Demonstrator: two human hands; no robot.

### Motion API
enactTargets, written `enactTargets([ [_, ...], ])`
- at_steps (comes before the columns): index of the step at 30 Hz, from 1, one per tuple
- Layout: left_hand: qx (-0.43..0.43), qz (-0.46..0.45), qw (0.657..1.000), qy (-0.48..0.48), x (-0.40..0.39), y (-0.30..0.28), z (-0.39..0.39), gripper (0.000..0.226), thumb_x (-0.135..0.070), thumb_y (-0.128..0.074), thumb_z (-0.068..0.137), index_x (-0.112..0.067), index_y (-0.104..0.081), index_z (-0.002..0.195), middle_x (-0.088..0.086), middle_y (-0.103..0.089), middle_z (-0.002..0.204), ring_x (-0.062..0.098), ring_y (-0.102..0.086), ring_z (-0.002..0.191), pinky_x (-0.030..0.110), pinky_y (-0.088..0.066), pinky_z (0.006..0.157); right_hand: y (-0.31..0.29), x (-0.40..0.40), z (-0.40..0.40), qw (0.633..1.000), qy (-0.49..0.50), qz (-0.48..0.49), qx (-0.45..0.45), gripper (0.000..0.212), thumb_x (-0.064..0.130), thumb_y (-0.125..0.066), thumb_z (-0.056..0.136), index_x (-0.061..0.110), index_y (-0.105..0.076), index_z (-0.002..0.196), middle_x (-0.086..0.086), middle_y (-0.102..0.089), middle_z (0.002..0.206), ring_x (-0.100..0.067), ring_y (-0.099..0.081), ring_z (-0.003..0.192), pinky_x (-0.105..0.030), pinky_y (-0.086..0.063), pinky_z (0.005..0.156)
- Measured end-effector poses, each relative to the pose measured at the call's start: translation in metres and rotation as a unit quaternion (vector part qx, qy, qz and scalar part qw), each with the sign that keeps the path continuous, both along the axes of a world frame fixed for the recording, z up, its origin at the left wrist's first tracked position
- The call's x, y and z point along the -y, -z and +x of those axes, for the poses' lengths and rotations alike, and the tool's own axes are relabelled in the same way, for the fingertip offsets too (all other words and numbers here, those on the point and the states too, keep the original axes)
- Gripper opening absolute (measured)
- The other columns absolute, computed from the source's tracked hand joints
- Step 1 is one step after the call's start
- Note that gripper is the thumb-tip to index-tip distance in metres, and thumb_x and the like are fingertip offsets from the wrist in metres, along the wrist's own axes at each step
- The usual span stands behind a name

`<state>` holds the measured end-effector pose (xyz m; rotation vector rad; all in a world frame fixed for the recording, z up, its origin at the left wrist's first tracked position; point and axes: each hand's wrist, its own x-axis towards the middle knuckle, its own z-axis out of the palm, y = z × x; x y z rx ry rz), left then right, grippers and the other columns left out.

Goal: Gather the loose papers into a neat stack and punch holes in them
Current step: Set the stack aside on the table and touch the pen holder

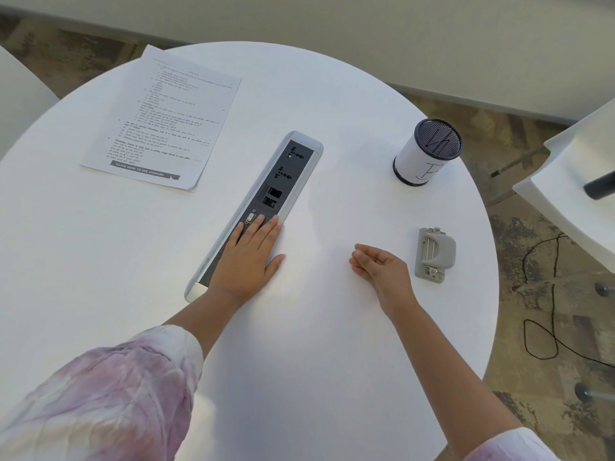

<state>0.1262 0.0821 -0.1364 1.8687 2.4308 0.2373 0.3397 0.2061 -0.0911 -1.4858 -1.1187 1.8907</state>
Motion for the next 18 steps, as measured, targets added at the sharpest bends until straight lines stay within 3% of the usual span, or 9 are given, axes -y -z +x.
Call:
enactTargets([
  [2,0.001,0.001,1.000,0.000,-0.0002,-0.0002,0.0001,0.056,-0.043,-0.027,0.092,-0.013,-0.037,0.139,0.000,-0.039,0.146,0.020,-0.030,0.136,0.038,-0.015,0.111,0.0009,-0.0007,0.0007,0.999,0.014,-0.021,-0.025,0.008,0.012,-0.061,0.086,0.009,-0.067,0.090,-0.008,-0.067,0.087,-0.009,-0.070,0.073,-0.020,-0.057,0.075],
  [8,0.004,0.002,1.000,0.000,0.0002,-0.0004,0.0005,0.056,-0.044,-0.026,0.093,-0.014,-0.037,0.139,0.000,-0.039,0.146,0.019,-0.029,0.136,0.038,-0.015,0.111,-0.0009,-0.0037,0.0025,0.994,0.030,-0.081,-0.070,0.042,0.037,-0.039,0.096,0.003,-0.063,0.092,-0.012,-0.068,0.095,-0.012,-0.071,0.079,-0.021,-0.058,0.072],
  [18,0.009,0.012,1.000,0.001,0.0008,-0.0005,0.0010,0.056,-0.043,-0.028,0.093,-0.013,-0.037,0.139,0.000,-0.040,0.146,0.019,-0.029,0.136,0.039,-0.017,0.111,-0.0049,-0.0051,0.0024,0.985,0.067,-0.121,-0.106,0.065,0.055,-0.027,0.093,0.000,-0.063,0.098,-0.014,-0.067,0.101,-0.016,-0.070,0.088,-0.025,-0.057,0.079],
])
